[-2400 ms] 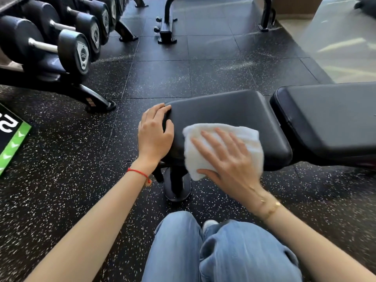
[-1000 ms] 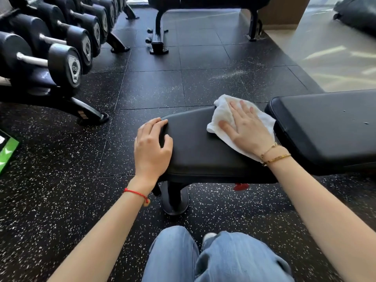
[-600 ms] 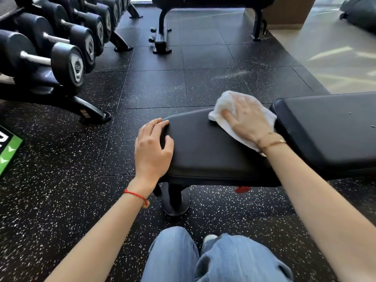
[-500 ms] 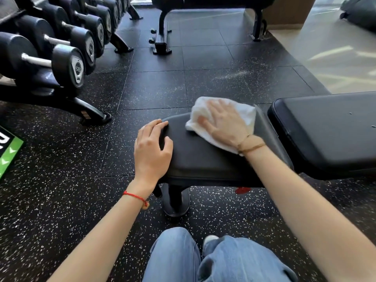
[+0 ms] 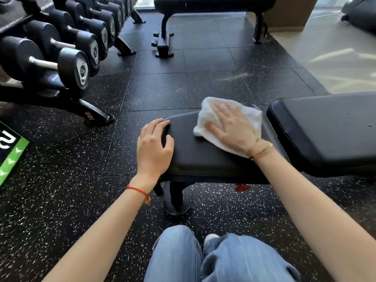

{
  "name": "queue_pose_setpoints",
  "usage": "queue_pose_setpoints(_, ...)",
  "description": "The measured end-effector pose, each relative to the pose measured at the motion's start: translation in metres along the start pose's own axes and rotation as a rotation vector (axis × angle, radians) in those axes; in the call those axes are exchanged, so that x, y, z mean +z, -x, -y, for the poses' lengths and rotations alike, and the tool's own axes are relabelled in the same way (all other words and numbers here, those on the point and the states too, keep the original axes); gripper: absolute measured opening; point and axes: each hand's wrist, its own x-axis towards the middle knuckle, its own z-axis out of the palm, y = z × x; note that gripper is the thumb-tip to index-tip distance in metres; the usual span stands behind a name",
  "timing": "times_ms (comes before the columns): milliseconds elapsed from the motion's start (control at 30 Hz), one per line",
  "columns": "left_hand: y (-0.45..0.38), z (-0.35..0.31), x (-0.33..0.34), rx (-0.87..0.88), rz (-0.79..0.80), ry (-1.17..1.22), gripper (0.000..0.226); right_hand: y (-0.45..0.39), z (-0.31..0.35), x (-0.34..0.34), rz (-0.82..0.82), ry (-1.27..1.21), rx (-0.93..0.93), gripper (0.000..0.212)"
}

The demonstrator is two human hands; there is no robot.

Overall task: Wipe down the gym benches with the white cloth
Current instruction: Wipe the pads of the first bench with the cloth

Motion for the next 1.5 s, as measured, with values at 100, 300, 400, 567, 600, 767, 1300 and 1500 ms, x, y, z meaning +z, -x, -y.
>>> queue_pose_setpoints(100,0.000,0.001,-0.001,0.005,0.006,-0.001,0.049,0.058,0.022,-0.003,-0.026,-0.027,-0.194,0.072)
queue_pose_setpoints(300,0.002,0.000,0.000,-0.009,0.025,-0.010,0.050,0.136,0.000,-0.003,-0.250,0.190,-0.228,0.076)
queue_pose_setpoints(400,0.002,-0.001,-0.001,-0.017,0.025,-0.008,0.050,0.118,0.030,0.012,-0.242,0.262,-0.256,0.080)
queue_pose_setpoints(567,0.001,-0.001,-0.002,-0.012,0.044,-0.003,0.052,0.109,0.053,0.029,-0.272,0.285,-0.302,0.077)
queue_pose_setpoints(600,0.001,-0.001,-0.002,-0.015,0.042,-0.002,0.052,0.116,0.043,0.025,-0.290,0.286,-0.306,0.075)
queue_pose_setpoints(767,0.001,-0.003,-0.001,-0.019,0.035,-0.022,0.053,0.140,-0.008,0.001,-0.241,0.144,-0.128,0.076)
queue_pose_setpoints(1300,0.001,-0.001,0.002,-0.027,-0.003,0.018,0.049,0.044,-0.012,-0.005,-0.068,0.018,0.190,0.077)
queue_pose_setpoints(1500,0.001,-0.001,0.001,-0.010,-0.017,0.024,0.048,-0.013,0.032,0.005,0.070,0.071,0.064,0.068)
